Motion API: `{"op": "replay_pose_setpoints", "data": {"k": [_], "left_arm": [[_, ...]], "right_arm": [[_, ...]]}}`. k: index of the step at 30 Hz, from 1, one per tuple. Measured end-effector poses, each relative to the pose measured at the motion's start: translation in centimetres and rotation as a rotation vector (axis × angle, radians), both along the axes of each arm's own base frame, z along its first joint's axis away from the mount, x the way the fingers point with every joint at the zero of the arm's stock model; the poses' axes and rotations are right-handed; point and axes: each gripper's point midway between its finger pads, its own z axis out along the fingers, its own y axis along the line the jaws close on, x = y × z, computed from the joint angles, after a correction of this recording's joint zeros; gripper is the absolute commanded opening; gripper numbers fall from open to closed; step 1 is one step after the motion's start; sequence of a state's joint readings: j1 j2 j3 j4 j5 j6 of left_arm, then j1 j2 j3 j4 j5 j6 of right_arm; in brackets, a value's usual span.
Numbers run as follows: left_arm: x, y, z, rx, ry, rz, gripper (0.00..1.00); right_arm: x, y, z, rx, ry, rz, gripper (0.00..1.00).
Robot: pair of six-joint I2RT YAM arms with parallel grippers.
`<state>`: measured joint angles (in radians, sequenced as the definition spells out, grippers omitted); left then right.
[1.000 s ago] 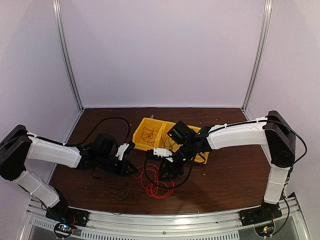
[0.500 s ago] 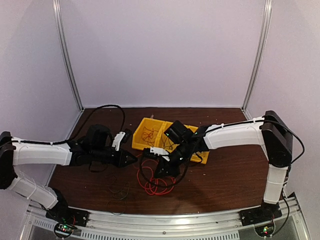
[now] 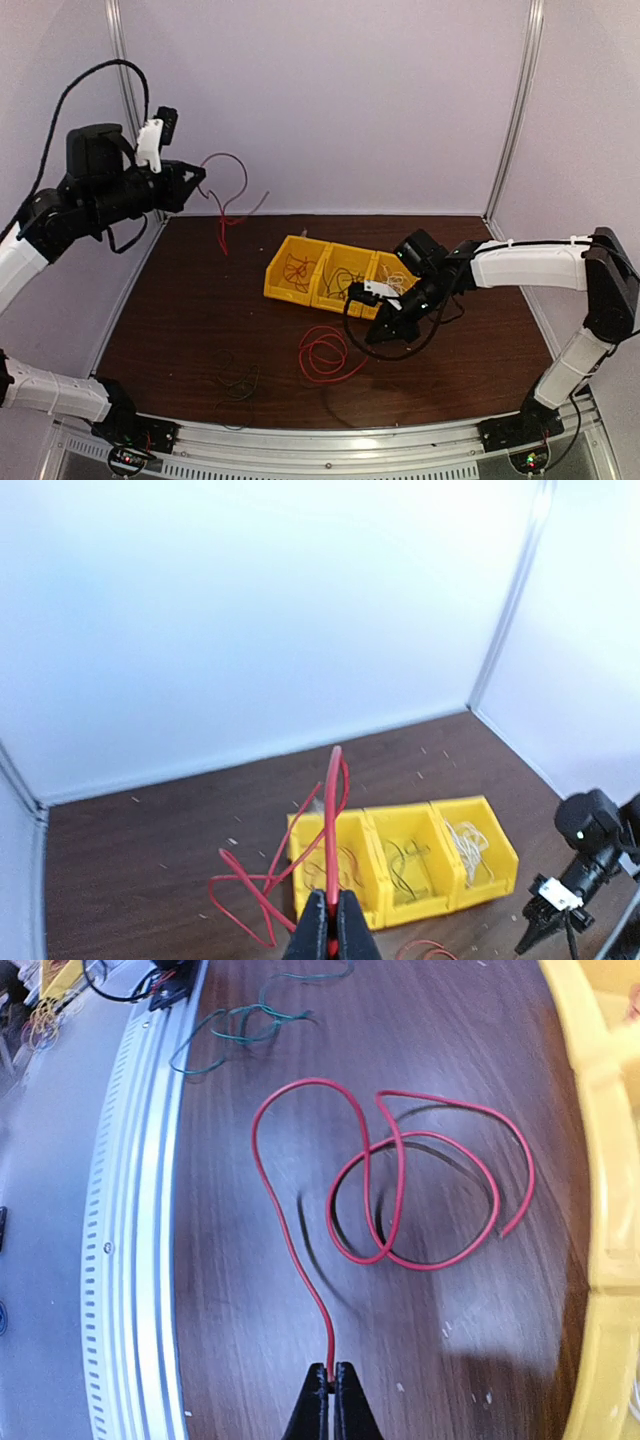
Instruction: Untangle the cables
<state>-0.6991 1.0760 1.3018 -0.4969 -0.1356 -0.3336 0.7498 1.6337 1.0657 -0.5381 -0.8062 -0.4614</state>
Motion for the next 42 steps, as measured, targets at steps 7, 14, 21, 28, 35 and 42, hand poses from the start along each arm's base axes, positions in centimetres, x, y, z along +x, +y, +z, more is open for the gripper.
{"op": "replay_pose_setpoints", "data": {"k": [7, 14, 21, 28, 35, 42], "left_arm": [[-1.0, 6.1, 10.6, 0.001, -0.206, 0.215, 0.00], [-0.3, 4.8, 11.3, 0.027, -0.211, 0.179, 0.00], [1.6, -0.3, 4.3, 0.078, -0.081, 0.010, 0.00], [3.3, -4.1, -0.7, 0.068, 0.004, -0.087, 0.00], [5.1, -7.7, -2.5, 0.025, 0.026, -0.170, 0.00], [7.4, -9.8, -5.7, 0.054, 0.057, -0.179, 0.00]], "right_arm": [[3.6, -7.5, -1.6, -0.080, -0.011, -0.165, 0.00], [2.4, -9.4, -0.8, -0.090, -0.049, -0.120, 0.34], [1.0, -8.8, 4.2, 0.014, -0.086, -0.055, 0.40], [2.8, -7.9, 8.7, 0.141, -0.199, -0.134, 0.40], [6.5, -9.3, 7.7, 0.158, -0.244, -0.305, 0.40], [7.9, -10.0, 6.5, 0.133, -0.286, -0.379, 0.40]]}}
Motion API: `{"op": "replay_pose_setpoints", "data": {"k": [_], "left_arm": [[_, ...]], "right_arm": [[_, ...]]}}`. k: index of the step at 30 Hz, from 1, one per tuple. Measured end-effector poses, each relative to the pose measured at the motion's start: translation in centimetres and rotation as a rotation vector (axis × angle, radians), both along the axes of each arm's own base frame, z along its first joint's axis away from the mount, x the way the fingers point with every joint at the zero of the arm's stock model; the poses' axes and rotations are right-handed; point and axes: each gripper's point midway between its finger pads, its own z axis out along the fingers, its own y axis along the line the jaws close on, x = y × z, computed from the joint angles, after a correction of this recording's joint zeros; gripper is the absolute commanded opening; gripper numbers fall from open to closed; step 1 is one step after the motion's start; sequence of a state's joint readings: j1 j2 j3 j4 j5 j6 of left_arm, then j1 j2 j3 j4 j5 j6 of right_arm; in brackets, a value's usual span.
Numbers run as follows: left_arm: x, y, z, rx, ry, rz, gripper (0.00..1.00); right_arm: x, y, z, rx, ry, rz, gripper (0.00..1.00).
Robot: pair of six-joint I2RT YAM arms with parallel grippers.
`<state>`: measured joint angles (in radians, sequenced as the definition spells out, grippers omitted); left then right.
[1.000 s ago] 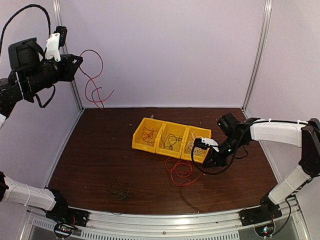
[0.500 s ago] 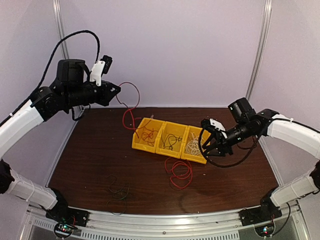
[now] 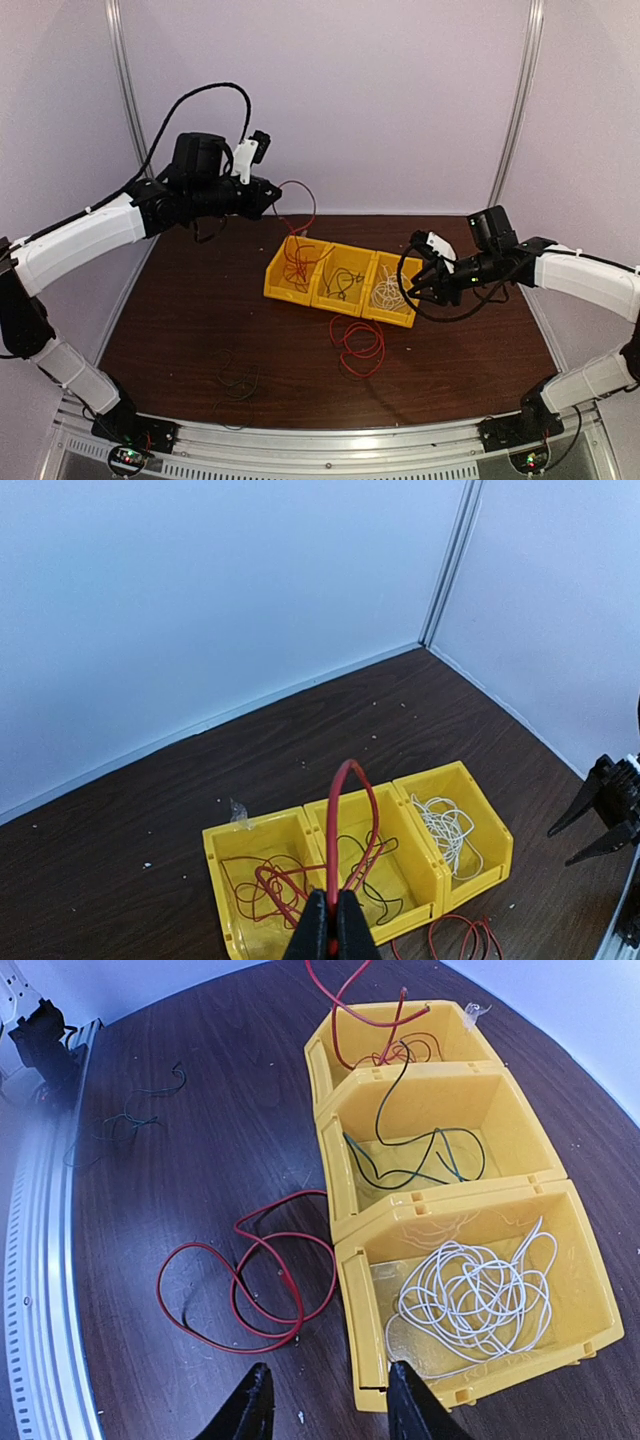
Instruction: Untangle the cables
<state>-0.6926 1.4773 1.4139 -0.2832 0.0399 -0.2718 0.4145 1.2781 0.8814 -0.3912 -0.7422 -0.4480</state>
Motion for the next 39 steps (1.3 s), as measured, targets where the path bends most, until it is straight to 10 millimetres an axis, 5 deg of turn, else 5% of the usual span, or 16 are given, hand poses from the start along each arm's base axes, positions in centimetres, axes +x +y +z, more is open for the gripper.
{"op": "replay_pose_setpoints", "data": {"k": [9, 18, 28, 33, 39], "left_arm": [[4.0, 0.3, -5.1, 0.145, 0.023, 0.100, 0.00], [8.1, 4.2, -5.8, 0.127, 0.015, 0.235, 0.00], [10.6, 4.2, -9.4, 0.114, 0.068, 0.246, 0.00], [10.2, 2.7, -8.0, 0.030, 0.067, 0.166, 0.00], [9.1, 2.7, -3.0, -0.060, -0.015, 0.145, 0.00]], "right_arm": [[0.1, -0.3, -0.5, -0.007, -0.007, -0.017, 0.40], [0.1, -0.2, -0.5, -0.008, -0.009, -0.014, 0.40], [0.1, -0.2, -0.9, -0.014, -0.001, -0.011, 0.40], [0.1, -0.2, -1.0, -0.019, -0.006, -0.005, 0.40], [0.2, -0.2, -1.2, -0.022, -0.002, -0.002, 0.40]]}}
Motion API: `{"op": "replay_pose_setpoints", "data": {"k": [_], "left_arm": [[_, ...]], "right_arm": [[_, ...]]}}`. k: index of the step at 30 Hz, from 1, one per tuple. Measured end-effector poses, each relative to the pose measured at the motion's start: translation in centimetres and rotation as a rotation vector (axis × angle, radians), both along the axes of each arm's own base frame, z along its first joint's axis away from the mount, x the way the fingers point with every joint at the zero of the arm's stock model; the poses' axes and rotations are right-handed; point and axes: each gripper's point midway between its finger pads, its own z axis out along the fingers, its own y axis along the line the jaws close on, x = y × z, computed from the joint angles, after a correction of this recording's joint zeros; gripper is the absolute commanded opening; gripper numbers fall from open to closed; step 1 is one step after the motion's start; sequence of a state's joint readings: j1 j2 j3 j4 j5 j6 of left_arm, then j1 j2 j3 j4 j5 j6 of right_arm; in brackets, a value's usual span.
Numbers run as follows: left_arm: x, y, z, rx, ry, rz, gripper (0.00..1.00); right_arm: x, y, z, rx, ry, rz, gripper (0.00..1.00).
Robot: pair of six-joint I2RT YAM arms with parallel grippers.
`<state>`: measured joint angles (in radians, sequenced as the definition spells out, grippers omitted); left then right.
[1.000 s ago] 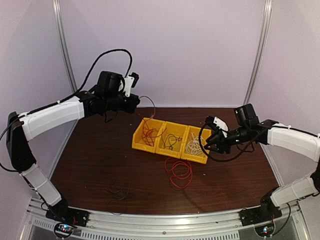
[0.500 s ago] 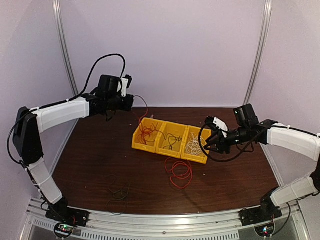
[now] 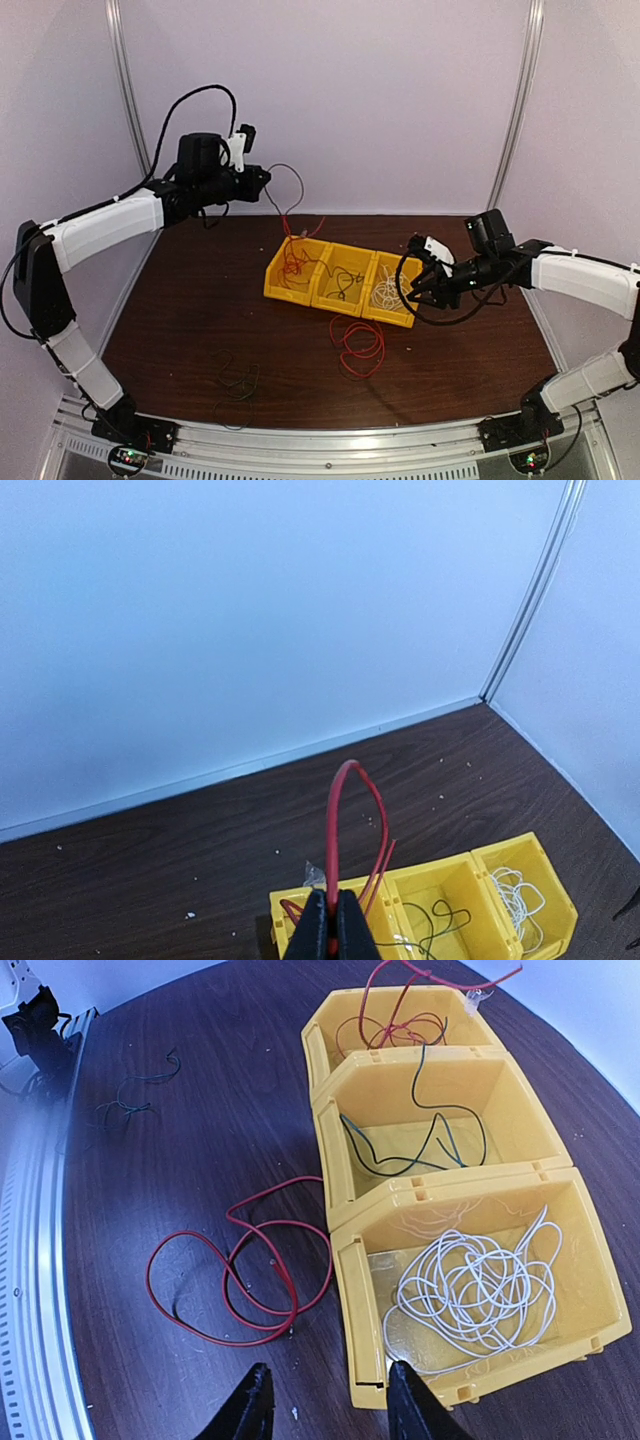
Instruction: Untangle the cables
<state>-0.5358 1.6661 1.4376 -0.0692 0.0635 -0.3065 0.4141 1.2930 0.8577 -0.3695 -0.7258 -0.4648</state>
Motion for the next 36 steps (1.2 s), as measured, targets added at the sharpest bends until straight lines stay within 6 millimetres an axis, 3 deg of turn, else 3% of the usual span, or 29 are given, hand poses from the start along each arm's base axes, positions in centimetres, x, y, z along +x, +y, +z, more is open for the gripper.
{"op": "replay_pose_setpoints", "data": {"k": [4, 9, 19, 30, 33, 36], "left_arm": [[-0.2, 0.6, 2.7, -0.044, -0.056, 0.027, 0.00], [0.3, 1.2, 2.0, -0.057, -0.037, 0.079, 0.00], [0.2, -1.3, -5.9, -0.066, 0.147, 0.009, 0.00], [-0.1, -2.8, -10.2, 0.000, 0.216, 0.036, 0.00], [-0.1, -3.9, -12.7, 0.026, 0.257, 0.015, 0.00], [-0.6, -5.6, -16.7, 0.069, 0.317, -0.011, 0.00]], "right_arm": [[0.0, 0.0, -0.2, -0.003, 0.006, 0.001, 0.40], [0.0, 0.0, -0.2, -0.002, 0.007, 0.002, 0.40], [-0.1, 0.1, -0.2, 0.006, 0.012, 0.009, 0.40], [-0.1, 0.2, -0.3, 0.005, 0.017, 0.010, 0.41], [-0.1, 0.3, -0.6, 0.003, 0.027, 0.013, 0.40], [-0.1, 0.3, -0.8, 0.000, 0.035, 0.013, 0.40]]}}
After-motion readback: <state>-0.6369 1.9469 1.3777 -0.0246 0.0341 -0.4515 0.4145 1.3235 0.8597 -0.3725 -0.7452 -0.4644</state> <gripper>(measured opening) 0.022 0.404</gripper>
